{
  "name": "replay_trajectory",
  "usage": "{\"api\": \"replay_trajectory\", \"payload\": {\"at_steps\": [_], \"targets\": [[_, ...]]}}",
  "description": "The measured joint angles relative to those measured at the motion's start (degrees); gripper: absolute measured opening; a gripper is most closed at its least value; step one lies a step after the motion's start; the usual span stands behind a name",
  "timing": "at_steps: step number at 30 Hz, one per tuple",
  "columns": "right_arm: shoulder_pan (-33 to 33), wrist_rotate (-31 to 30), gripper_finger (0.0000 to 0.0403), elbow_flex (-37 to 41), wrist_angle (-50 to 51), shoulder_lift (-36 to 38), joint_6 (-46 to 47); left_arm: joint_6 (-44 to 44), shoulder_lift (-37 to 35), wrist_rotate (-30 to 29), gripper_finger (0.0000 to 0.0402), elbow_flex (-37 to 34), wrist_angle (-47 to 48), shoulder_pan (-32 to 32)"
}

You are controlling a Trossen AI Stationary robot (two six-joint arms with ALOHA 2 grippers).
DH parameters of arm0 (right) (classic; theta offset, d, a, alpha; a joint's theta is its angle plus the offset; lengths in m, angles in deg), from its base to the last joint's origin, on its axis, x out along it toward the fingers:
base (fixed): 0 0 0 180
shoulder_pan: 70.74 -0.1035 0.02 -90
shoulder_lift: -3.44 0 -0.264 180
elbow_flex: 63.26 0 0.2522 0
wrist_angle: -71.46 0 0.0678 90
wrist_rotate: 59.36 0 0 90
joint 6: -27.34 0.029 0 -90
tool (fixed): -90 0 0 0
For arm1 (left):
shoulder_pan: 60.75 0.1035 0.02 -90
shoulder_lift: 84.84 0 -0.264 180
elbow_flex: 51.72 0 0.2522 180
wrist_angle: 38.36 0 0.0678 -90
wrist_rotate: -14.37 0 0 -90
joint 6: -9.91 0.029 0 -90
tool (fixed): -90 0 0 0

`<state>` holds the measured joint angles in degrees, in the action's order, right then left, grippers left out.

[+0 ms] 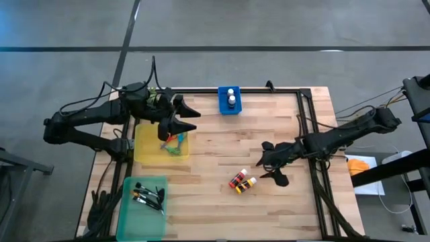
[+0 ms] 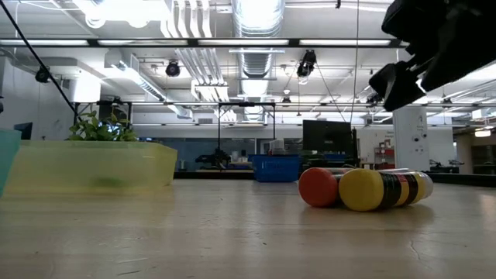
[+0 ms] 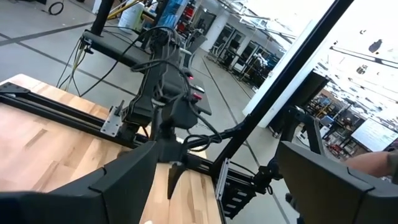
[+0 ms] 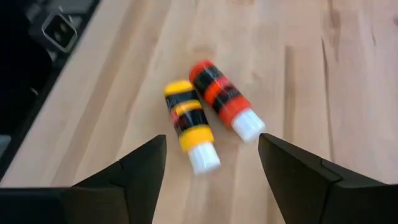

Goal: Pick & Place Paint Supplies
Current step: Put the yellow paint bottle into the blue bin

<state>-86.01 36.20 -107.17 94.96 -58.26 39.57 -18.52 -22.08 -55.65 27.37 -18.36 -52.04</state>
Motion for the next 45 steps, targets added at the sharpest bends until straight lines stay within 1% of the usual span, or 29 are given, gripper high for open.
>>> {"api": "replay_trajectory", "payload": {"at_steps": [5,10,15,18,23,27,29,31,34,41,45], "targets": [[-0.1,-0.1,0.0253,6.0,-14.0,-4.5,0.8,-0.5,0.0,0.0,0.0342,0.0,0.0,0.0],[-0.9,-2.4,0.025,10.6,-26.8,-9.3,0.8,-2.0,0.0,0.0,0.0342,0.0,-0.1,0.0],[-3.3,-4.2,0.0218,14.1,-39.4,-14.0,1.8,-2.2,0.0,-0.1,0.0342,0.0,-0.4,0.0],[-5.5,-4.3,0.0194,15.5,-43.8,-16.6,1.4,-3.9,0.0,-1.4,0.0342,0.0,-2.0,-0.2],[-10.2,-4.7,0.0169,16.6,-46.6,-19.4,0.3,-6.6,0.4,-6.1,0.0342,0.0,-8.2,-1.2],[-12.7,-10.1,0.0167,16.8,-47.9,-19.9,-0.4,-7.4,0.3,-11.1,0.0342,0.0,-12.3,-2.3],[-13.5,-12.9,0.0167,17.0,-48.1,-19.6,-0.9,-7.6,0.3,-12.2,0.0342,0.0,-12.9,-2.8],[-13.9,-14.4,0.0167,17.2,-48.2,-18.6,-2.2,-7.6,0.3,-13.5,0.0342,0.0,-13.2,-3.5],[-14.0,-14.8,0.0167,18.4,-48.2,-18.2,-4.1,-7.6,0.4,-16.0,0.0342,0.0,-13.3,-4.7],[-13.8,-14.8,0.0166,19.7,-48.4,-19.5,-4.8,-7.6,0.5,-17.5,0.0342,0.0,-13.3,-6.1],[-12.1,-14.8,0.0166,19.0,-49.4,-19.5,-6.2,-7.6,0.5,-17.5,0.0342,0.0,-13.3,-6.1]]}}
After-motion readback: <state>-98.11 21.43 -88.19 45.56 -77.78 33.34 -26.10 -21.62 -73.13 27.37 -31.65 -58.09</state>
